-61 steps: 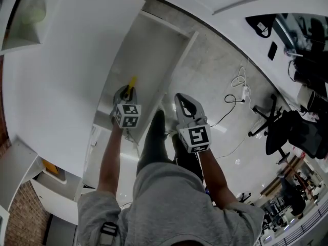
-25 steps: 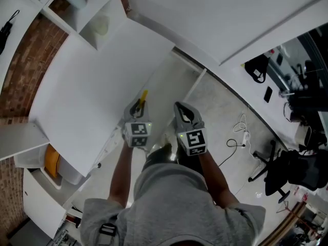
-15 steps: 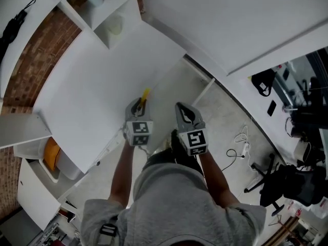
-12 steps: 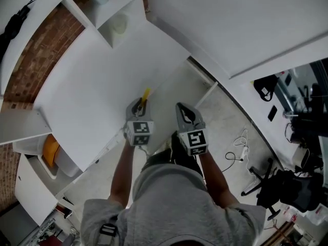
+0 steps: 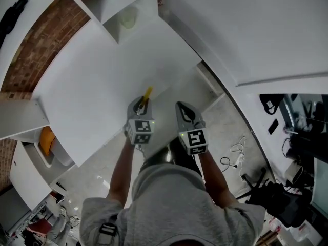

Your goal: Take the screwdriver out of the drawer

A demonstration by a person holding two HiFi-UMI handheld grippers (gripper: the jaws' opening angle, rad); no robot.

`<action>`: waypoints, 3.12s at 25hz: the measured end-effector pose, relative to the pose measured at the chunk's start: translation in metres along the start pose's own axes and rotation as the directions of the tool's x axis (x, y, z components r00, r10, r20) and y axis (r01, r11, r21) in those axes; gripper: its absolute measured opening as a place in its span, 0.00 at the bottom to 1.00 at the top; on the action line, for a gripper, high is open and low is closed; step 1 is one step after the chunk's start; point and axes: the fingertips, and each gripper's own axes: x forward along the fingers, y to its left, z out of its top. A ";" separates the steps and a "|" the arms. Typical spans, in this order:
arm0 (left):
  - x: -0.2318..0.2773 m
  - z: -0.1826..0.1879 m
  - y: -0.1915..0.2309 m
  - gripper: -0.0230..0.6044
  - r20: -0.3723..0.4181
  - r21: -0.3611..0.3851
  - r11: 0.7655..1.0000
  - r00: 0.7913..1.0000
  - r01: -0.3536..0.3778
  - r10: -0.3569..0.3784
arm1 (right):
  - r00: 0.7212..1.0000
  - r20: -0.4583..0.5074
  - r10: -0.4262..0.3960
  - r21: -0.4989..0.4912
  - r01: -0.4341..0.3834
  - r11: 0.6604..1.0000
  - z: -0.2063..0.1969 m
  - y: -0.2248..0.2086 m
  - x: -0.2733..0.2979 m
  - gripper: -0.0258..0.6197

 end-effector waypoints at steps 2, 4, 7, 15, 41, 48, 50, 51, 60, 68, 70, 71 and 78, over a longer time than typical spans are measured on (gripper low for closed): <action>0.011 -0.002 0.002 0.17 -0.020 -0.010 1.000 1.000 -0.005 0.005 | 1.000 -0.018 0.017 0.015 -0.017 1.000 0.000 -0.007 0.010 0.04; 0.022 -0.003 0.005 0.17 -0.040 -0.020 1.000 0.999 -0.012 0.012 | 0.999 -0.042 0.031 0.026 -0.030 0.999 -0.003 -0.014 0.020 0.04; 0.040 -0.008 0.009 0.17 -0.068 -0.024 1.000 0.998 -0.016 0.014 | 0.997 -0.065 0.048 0.036 -0.045 0.998 -0.007 -0.023 0.037 0.04; 0.080 -0.025 0.015 0.17 -0.138 -0.014 1.000 0.990 -0.011 0.009 | 0.992 -0.104 0.074 0.054 -0.069 0.996 -0.023 -0.041 0.068 0.04; 0.122 -0.044 0.022 0.18 -0.202 0.017 0.998 0.977 -0.067 0.069 | 0.987 -0.148 0.054 0.114 -0.037 0.993 -0.042 -0.077 0.079 0.05; 0.113 -0.024 0.021 0.39 -0.147 -0.022 0.998 0.988 -0.057 0.053 | 0.989 -0.140 0.054 0.118 -0.037 0.992 -0.039 -0.076 0.074 0.04; 0.111 -0.022 0.019 0.43 -0.136 -0.040 0.998 0.989 -0.055 0.049 | 0.989 -0.137 0.054 0.120 -0.038 0.992 -0.039 -0.075 0.071 0.04; 0.109 -0.021 0.018 0.44 -0.131 -0.047 0.997 0.990 -0.056 0.049 | 0.989 -0.134 0.055 0.120 -0.039 0.992 -0.038 -0.075 0.069 0.04; 0.089 -0.010 0.014 0.44 -0.081 -0.069 0.997 0.996 -0.043 0.037 | 0.995 -0.096 0.041 0.083 -0.033 0.996 -0.035 -0.069 0.055 0.04; 0.054 0.004 0.009 0.39 -0.010 -0.079 0.997 1.000 -0.019 0.018 | 0.998 -0.054 0.028 0.064 -0.025 0.998 -0.022 -0.054 0.035 0.04; 0.044 0.010 0.007 0.39 0.010 -0.068 0.998 1.000 -0.012 0.013 | 0.998 -0.048 0.027 0.064 -0.024 0.998 -0.016 -0.049 0.029 0.04; 0.038 0.012 0.005 0.37 0.023 -0.062 0.998 1.000 -0.011 0.012 | 0.999 -0.040 0.016 0.047 -0.014 0.999 -0.016 -0.048 0.026 0.04; -0.012 0.039 0.001 0.29 0.111 -0.004 1.000 0.993 -0.031 0.031 | 0.999 0.005 -0.039 0.020 0.039 0.999 -0.010 -0.038 0.002 0.04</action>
